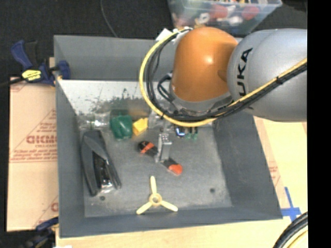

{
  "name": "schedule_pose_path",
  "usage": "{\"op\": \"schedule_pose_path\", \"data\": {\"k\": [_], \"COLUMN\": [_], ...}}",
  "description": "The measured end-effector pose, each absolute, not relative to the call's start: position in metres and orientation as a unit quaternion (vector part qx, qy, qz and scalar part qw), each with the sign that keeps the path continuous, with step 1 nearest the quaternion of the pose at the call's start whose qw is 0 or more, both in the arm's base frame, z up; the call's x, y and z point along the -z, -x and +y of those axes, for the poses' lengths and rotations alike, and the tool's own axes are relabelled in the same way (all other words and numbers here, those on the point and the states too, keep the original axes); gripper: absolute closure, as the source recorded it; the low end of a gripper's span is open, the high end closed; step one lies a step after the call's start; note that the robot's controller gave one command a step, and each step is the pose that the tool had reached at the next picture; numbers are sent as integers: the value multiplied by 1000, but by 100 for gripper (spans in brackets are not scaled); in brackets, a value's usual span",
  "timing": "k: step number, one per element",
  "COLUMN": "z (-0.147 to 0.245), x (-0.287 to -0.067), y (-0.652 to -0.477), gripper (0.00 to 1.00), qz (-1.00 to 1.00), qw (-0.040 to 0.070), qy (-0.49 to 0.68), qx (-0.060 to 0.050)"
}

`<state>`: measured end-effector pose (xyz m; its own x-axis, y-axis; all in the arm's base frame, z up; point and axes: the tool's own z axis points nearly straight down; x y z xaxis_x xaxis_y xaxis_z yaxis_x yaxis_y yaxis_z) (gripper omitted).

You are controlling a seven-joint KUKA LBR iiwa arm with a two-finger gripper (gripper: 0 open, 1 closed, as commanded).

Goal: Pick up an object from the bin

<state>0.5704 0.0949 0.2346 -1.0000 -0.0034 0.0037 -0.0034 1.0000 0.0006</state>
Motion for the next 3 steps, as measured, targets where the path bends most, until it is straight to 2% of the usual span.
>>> {"op": "schedule_pose_path", "data": {"k": [1,2,3], "z": [94,40,33], "x": [-238,-95,-70], "y": [-572,-579,-594], "gripper": [0,0,0], "qz": [-1000,-997,-1000], "qw": [-2,-4,-10], "qy": [0,74,27], "qx": [1,1,2]}}
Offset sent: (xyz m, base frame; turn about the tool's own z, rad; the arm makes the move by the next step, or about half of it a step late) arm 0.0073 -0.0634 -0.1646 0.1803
